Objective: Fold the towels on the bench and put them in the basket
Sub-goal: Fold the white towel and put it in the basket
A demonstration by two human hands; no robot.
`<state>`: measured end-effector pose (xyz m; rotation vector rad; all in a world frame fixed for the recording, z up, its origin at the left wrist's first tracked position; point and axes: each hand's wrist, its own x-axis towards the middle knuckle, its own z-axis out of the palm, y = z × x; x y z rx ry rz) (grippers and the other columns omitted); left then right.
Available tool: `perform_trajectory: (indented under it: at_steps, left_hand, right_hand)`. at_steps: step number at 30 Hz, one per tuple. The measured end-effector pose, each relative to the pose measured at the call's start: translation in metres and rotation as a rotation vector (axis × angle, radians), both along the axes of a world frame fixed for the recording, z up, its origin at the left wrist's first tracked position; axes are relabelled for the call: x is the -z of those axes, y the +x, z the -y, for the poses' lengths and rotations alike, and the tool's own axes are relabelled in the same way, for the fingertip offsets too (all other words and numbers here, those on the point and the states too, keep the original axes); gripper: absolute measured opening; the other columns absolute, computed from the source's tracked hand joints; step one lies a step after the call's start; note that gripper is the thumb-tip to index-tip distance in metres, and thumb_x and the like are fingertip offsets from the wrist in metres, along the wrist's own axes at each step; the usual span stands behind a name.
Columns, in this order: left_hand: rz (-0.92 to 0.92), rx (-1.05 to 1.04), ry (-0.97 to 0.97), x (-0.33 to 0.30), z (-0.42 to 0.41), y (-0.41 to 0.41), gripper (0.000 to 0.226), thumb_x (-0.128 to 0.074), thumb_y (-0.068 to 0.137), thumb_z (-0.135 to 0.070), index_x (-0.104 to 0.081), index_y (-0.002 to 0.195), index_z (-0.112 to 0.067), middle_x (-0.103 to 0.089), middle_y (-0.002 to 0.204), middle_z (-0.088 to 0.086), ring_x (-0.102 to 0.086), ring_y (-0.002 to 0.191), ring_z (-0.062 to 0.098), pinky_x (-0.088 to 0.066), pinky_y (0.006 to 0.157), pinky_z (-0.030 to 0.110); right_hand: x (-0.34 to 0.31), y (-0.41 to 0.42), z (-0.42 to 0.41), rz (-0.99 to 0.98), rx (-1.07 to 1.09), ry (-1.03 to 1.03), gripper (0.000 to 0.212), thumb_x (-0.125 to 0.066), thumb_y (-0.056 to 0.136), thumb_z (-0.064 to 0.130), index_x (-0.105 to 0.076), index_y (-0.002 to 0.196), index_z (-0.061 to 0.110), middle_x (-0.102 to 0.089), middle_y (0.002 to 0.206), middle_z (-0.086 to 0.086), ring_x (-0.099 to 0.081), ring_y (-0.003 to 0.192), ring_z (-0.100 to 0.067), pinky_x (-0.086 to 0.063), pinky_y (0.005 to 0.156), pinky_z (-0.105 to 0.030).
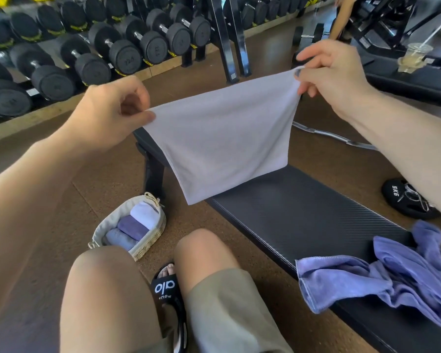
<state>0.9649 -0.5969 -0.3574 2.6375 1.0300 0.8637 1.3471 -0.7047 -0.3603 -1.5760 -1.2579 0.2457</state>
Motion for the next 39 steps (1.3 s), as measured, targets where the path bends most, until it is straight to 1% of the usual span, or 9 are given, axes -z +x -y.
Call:
perform_trajectory:
  at_steps: [5,10,12,17,22,28,31,35,39]
  left_hand:
    - [-0.043,0.003,0.013,-0.001,-0.001,0.003,0.012,-0.074,0.089,-0.012,-0.070,0.100,-0.014,-0.070,0.088,0.003,-0.061,0.078,0.011,-0.044,0.074,0.006]
    - [-0.095,0.009,0.079,-0.006,-0.008,0.000,0.009,-0.071,0.091,-0.015,-0.074,0.100,-0.015,-0.070,0.086,0.001,-0.061,0.079,0.004,-0.040,0.069,-0.001]
    - [-0.129,0.005,0.119,-0.007,-0.012,0.001,0.012,-0.071,0.092,-0.014,-0.074,0.103,-0.013,-0.070,0.090,0.001,-0.058,0.074,0.010,-0.039,0.067,0.000]
    - [-0.190,-0.005,0.186,-0.003,-0.041,0.013,0.014,-0.070,0.090,-0.010,-0.074,0.104,-0.008,-0.068,0.095,0.008,-0.057,0.084,0.021,-0.043,0.078,0.030]
    - [-0.288,-0.077,0.255,-0.001,-0.086,0.041,0.016,-0.063,0.092,-0.008,-0.070,0.106,-0.006,-0.068,0.101,0.016,-0.060,0.094,0.037,-0.051,0.084,0.049]
    - [-0.242,-0.165,0.519,-0.012,-0.096,0.063,0.022,-0.048,0.097,-0.010,-0.062,0.112,-0.003,-0.059,0.107,0.023,-0.056,0.093,0.045,-0.045,0.073,0.052]
    - [-0.323,0.021,0.549,0.028,-0.077,0.060,0.022,-0.044,0.095,-0.016,-0.061,0.104,-0.005,-0.059,0.100,0.021,-0.058,0.083,0.044,-0.049,0.069,0.053]
    - [-0.533,0.238,0.404,0.124,-0.036,0.046,0.008,-0.058,0.084,-0.006,-0.064,0.089,-0.010,-0.059,0.083,0.012,-0.059,0.068,0.036,-0.049,0.064,0.044]
    - [-0.658,0.379,0.206,0.179,-0.010,0.029,0.010,-0.061,0.074,-0.008,-0.062,0.081,-0.015,-0.059,0.075,0.003,-0.059,0.064,0.030,-0.048,0.062,0.036]
  right_hand:
    - [0.005,0.004,-0.002,0.075,-0.038,-0.124,0.026,-0.061,0.090,0.003,-0.072,0.112,0.011,-0.073,0.078,-0.009,-0.076,0.077,-0.026,-0.062,0.080,-0.042]
    - [-0.003,0.002,-0.006,0.117,-0.051,-0.175,0.022,-0.057,0.087,0.000,-0.073,0.099,0.008,-0.072,0.084,-0.015,-0.076,0.078,-0.023,-0.062,0.082,-0.042]
    - [-0.004,0.001,-0.013,0.154,-0.038,-0.198,0.019,-0.059,0.086,0.003,-0.072,0.099,0.010,-0.073,0.084,-0.012,-0.076,0.078,-0.022,-0.062,0.082,-0.042]
    - [-0.003,-0.002,-0.042,0.191,0.005,-0.193,0.014,-0.062,0.093,0.005,-0.068,0.103,0.011,-0.070,0.087,-0.004,-0.075,0.076,-0.009,-0.062,0.080,-0.033]
    - [-0.002,0.005,-0.079,0.202,0.079,-0.164,0.010,-0.065,0.090,0.008,-0.064,0.095,0.016,-0.071,0.097,-0.011,-0.073,0.090,-0.020,-0.060,0.087,-0.040]
    - [-0.004,0.019,-0.074,0.207,0.221,-0.011,0.016,-0.073,0.083,0.019,-0.067,0.095,0.012,-0.064,0.094,0.002,-0.061,0.085,-0.008,-0.053,0.078,-0.024]
    - [0.039,0.021,-0.034,0.163,0.207,-0.075,0.011,-0.073,0.083,0.014,-0.066,0.091,0.011,-0.067,0.093,0.000,-0.065,0.083,-0.003,-0.051,0.075,-0.013]
    - [0.145,0.009,0.037,0.212,0.165,-0.288,0.012,-0.072,0.078,0.004,-0.065,0.081,0.013,-0.066,0.088,-0.005,-0.067,0.082,-0.026,-0.055,0.078,-0.040]
    - [0.203,-0.023,0.096,0.342,0.043,-0.420,0.016,-0.061,0.078,-0.003,-0.057,0.076,0.013,-0.054,0.081,0.001,-0.054,0.067,-0.020,-0.049,0.067,-0.042]
